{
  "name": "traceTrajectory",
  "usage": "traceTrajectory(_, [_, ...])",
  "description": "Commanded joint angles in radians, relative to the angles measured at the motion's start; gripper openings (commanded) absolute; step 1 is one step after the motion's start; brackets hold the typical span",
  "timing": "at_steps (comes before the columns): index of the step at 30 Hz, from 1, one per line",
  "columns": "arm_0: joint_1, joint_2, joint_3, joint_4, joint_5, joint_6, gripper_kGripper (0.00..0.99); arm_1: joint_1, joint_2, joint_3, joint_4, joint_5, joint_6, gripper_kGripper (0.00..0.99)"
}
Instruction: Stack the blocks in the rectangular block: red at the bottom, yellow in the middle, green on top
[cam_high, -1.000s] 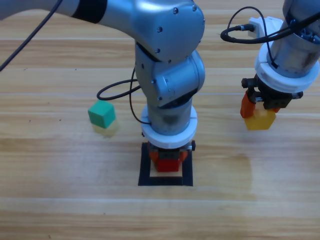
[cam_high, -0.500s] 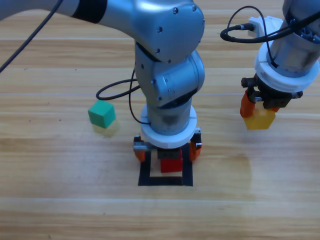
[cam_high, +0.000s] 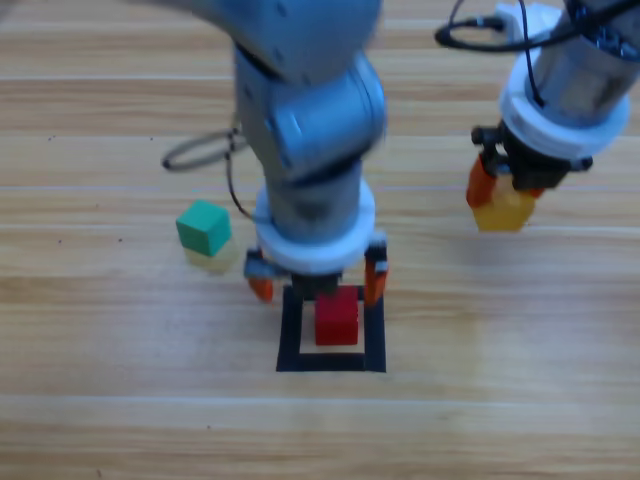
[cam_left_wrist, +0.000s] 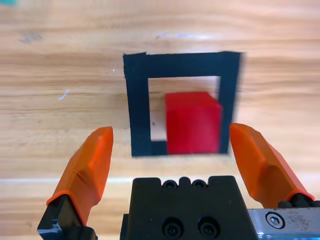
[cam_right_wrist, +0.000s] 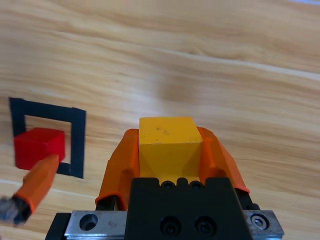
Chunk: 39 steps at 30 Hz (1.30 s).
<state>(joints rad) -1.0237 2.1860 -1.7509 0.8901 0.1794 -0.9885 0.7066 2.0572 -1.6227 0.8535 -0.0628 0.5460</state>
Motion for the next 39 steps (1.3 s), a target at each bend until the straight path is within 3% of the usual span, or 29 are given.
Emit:
traceTrajectory(1, [-0.01,-0.232,0.08,0.01,0.011,0.067,0.988,0.096,0.121,-0.126,0.128,-0.04,0.046,0.252])
traceTrajectory(10, [0.053,-0.459,0.174,0.029,0.011,0.174,0.974,0.234,0.281,-0.442,0.335,-0.083,0.104,0.252])
traceTrajectory(14, [0.14,-0.52,0.194,0.024,0.006,0.363,0.902,0.274,0.357,-0.598,0.423,-0.086,0.135,0.252])
traceTrajectory(18, [0.215,-0.56,0.338,-0.085,0.015,0.433,0.902,0.298,0.423,-0.723,0.489,-0.081,0.173,0.252])
traceTrajectory(20, [0.286,-0.577,0.386,-0.1,-0.064,0.456,0.907,0.303,0.451,-0.76,0.506,-0.078,0.187,0.252])
traceTrajectory(24, [0.335,-0.638,0.478,-0.14,-0.074,0.527,0.907,0.314,0.489,-0.813,0.532,-0.074,0.207,0.252])
traceTrajectory(31, [0.507,-0.721,0.573,-0.174,-0.279,0.685,0.907,0.323,0.5,-0.824,0.539,-0.072,0.222,0.252])
traceTrajectory(39, [0.513,-0.715,0.607,-0.18,-0.316,0.731,0.907,0.338,0.509,-0.824,0.549,-0.071,0.238,0.252])
